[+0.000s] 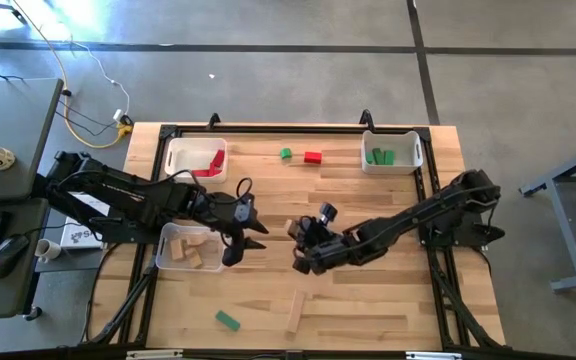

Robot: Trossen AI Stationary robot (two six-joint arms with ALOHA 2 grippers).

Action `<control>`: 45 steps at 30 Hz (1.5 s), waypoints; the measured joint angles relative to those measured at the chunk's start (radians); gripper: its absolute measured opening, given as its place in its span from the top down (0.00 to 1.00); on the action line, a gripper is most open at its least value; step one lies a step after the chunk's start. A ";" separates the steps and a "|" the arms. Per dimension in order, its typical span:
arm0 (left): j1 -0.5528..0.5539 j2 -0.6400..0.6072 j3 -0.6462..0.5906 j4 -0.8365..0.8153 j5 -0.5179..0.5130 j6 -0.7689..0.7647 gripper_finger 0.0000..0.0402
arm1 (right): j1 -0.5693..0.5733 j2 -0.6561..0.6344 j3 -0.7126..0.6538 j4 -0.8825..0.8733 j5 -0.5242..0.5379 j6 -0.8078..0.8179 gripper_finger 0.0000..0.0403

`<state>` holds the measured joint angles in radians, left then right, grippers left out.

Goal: Sort & place blocks by color
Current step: Put the cream rectangle into the transparent bin

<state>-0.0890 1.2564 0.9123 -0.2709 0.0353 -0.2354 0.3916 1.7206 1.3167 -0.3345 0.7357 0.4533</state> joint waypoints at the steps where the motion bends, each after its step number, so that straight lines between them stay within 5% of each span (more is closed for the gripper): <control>1: 0.004 0.000 0.000 0.003 0.000 0.009 0.53 | -0.010 0.000 0.000 0.006 -0.007 -0.017 0.75; 14: 0.099 0.000 0.000 0.036 -0.007 0.028 0.53 | -0.138 0.000 0.104 0.019 -0.090 -0.280 0.74; 29: 0.216 0.000 0.000 0.196 0.010 -0.409 0.53 | -0.180 0.000 0.124 -0.021 -0.084 -0.410 0.74; 45: 0.306 0.000 0.006 0.207 -0.042 -0.496 0.53 | -0.231 0.000 0.125 -0.001 -0.139 -0.434 0.74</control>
<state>0.2167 1.2560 0.9184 -0.0643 -0.0065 -0.7310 0.1607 1.7203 1.4414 -0.3350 0.5968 0.0193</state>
